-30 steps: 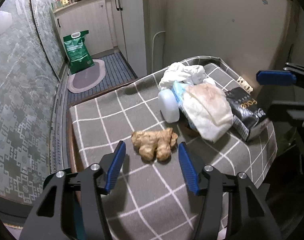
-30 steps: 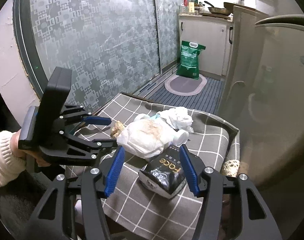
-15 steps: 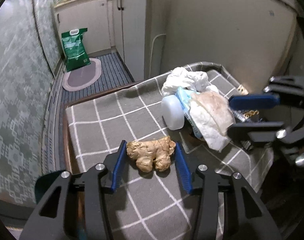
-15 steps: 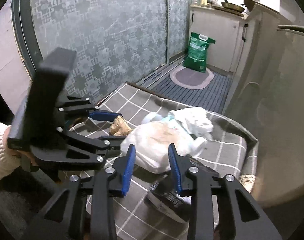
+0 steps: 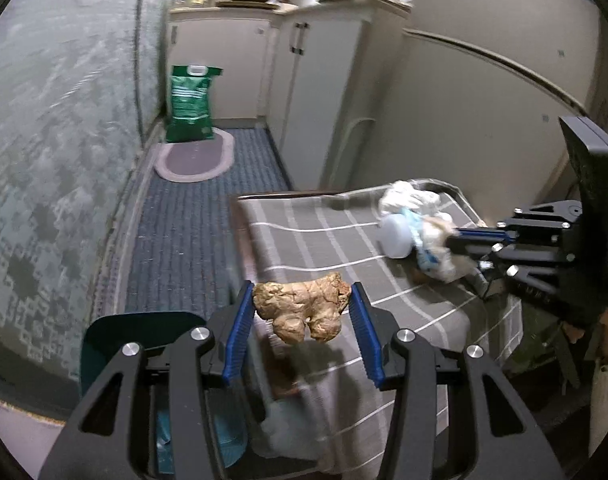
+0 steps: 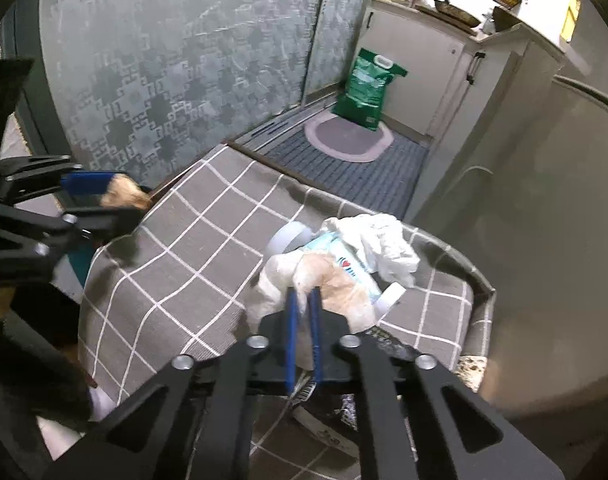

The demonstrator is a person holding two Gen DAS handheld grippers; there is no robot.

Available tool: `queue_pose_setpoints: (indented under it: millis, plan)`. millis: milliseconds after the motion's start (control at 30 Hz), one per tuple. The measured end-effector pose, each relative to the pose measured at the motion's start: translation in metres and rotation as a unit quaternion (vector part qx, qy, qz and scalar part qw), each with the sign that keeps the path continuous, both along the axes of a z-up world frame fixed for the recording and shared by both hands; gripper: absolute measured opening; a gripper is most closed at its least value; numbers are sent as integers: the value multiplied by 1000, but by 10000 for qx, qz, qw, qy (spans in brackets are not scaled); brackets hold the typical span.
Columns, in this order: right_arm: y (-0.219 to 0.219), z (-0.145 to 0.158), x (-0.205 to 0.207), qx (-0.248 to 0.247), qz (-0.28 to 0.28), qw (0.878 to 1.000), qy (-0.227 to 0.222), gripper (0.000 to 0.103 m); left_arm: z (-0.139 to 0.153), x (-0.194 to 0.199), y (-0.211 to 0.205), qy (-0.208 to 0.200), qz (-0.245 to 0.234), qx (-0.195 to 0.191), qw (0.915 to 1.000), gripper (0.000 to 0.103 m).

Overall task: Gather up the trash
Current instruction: 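Carry the ginger into the teal bin with the left gripper while the right gripper grasps white tissue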

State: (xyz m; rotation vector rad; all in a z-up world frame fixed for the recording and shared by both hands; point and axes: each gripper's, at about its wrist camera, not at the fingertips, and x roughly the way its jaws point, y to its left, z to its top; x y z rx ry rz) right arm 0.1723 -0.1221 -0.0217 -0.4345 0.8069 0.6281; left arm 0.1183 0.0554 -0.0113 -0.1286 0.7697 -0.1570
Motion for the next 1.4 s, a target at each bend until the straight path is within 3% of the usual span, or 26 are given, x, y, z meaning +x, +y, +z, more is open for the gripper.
queue_pose_setpoints:
  millis: [367,567,933,1400]
  plan:
    - [12,55,-21,351,-16,9980,-525,2,-8,-35,62,-64,645,70,9979,50]
    - [56,66,-37,514,403,9967,-491,2,-29,-46,92,178,860,72,9961,50]
    - [141,50,-63,511,1211,9913,-86,2,-79,-54,126,821,945,167,9920,50]
    - [226,-7,-66,195,1426,9868,745,2,-123,-55,144,1375,902,366,9857,51]
